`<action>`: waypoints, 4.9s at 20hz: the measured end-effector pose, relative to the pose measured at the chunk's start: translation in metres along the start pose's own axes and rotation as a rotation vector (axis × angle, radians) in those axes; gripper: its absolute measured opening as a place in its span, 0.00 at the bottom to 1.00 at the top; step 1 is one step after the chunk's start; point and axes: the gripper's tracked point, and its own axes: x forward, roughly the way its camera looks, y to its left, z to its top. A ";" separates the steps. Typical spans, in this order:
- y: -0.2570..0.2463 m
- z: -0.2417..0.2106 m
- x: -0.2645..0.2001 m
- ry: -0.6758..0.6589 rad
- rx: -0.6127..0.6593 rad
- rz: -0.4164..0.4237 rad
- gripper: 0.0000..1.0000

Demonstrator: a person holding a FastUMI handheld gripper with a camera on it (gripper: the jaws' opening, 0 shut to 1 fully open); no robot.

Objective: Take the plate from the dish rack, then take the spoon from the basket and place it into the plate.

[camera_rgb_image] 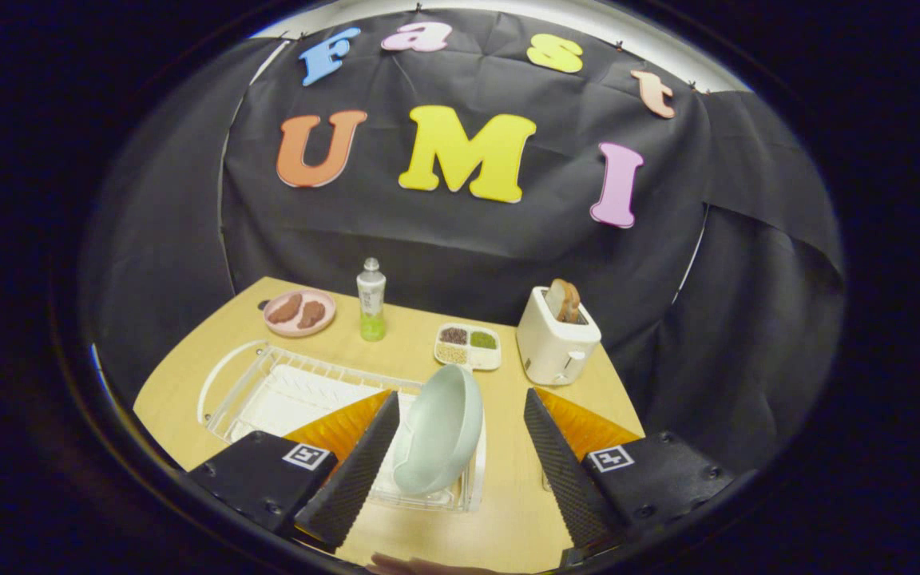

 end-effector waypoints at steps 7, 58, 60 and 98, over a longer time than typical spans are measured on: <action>-0.007 -0.015 0.053 0.299 -0.022 -0.079 0.98; 0.049 -0.198 -0.079 0.100 0.189 0.065 0.16; 0.052 -0.215 -0.077 0.116 0.213 0.100 0.16; -0.112 -0.256 0.064 -0.071 0.285 0.065 0.93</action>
